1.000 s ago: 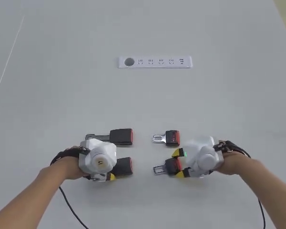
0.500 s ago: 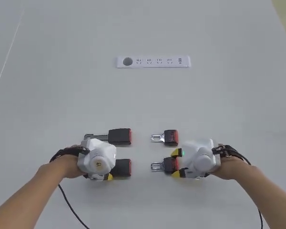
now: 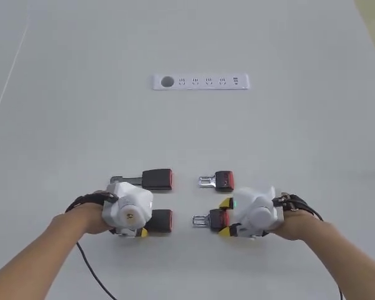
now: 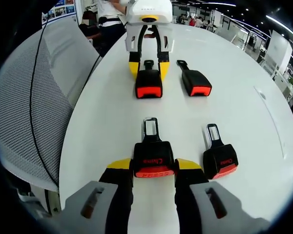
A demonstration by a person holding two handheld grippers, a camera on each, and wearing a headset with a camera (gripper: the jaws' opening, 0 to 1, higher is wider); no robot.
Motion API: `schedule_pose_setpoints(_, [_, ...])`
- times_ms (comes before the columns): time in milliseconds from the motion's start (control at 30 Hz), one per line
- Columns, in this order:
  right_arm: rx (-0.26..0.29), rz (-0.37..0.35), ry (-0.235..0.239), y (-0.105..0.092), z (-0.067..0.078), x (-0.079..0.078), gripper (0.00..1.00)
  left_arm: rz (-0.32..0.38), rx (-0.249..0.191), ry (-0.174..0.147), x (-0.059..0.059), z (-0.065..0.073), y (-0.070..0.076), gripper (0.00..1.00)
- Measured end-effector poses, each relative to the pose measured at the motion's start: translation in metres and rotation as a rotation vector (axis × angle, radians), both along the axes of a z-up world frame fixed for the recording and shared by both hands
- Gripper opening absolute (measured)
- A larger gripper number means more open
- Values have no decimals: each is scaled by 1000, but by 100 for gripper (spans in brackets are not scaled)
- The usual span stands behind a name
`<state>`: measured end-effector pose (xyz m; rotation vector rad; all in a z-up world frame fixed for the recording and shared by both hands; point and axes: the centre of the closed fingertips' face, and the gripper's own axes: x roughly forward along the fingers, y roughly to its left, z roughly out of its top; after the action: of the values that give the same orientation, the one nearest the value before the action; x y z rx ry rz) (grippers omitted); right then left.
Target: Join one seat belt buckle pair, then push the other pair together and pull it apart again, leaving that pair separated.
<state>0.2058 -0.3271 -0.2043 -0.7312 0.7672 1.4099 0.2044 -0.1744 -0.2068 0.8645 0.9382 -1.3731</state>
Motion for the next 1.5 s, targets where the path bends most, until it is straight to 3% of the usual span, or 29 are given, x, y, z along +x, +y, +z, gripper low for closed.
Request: schedule_pose_setpoints(1500, [3,-4,15,49,4,2,31,24,15,17,-1,1,1,32])
